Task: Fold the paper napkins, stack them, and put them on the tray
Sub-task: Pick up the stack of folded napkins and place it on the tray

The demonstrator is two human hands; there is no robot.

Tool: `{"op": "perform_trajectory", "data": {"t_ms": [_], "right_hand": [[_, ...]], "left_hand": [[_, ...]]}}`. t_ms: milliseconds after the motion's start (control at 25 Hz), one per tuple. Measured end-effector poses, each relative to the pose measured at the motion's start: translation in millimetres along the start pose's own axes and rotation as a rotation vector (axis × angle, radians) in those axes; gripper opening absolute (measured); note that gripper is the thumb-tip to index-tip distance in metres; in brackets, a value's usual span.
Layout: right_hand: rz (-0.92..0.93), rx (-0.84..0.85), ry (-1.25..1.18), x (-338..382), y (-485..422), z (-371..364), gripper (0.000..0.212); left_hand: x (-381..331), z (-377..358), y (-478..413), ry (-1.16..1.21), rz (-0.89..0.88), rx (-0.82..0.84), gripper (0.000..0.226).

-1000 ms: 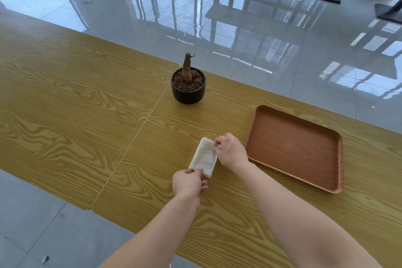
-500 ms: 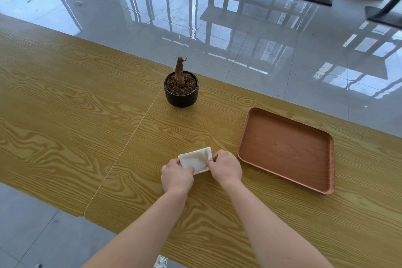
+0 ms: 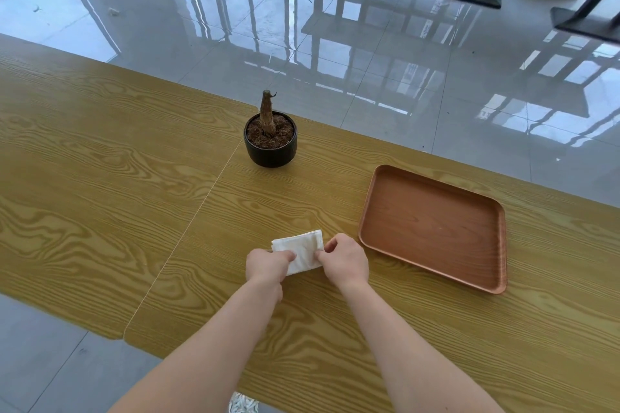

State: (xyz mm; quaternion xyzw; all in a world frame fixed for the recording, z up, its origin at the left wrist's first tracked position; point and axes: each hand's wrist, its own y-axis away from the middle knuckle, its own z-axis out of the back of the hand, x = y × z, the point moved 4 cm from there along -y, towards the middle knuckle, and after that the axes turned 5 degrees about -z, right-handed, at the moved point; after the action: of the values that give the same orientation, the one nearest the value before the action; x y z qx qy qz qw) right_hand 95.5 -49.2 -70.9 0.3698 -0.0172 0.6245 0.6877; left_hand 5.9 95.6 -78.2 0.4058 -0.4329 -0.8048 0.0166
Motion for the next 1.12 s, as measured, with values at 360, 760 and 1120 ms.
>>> {"op": "perform_trajectory", "data": {"t_ms": [360,760,1120], "right_hand": [[-0.103,0.148,-0.604,-17.6,7.7,5.4,0.017],[-0.171,-0.122,-0.896,-55.1,34.6,49.4,0.021],[-0.141,-0.233,-0.741,-94.2,-15.9,111.9,0.02]], "left_hand": [[6.1,2.3,7.4,0.214,-0.049,0.077,0.027],[-44.5,-32.1,39.1,-0.185,-0.575,0.279,0.021],[-67.4,-114.0,53.5,-0.314,-0.698,0.304,0.019]]}}
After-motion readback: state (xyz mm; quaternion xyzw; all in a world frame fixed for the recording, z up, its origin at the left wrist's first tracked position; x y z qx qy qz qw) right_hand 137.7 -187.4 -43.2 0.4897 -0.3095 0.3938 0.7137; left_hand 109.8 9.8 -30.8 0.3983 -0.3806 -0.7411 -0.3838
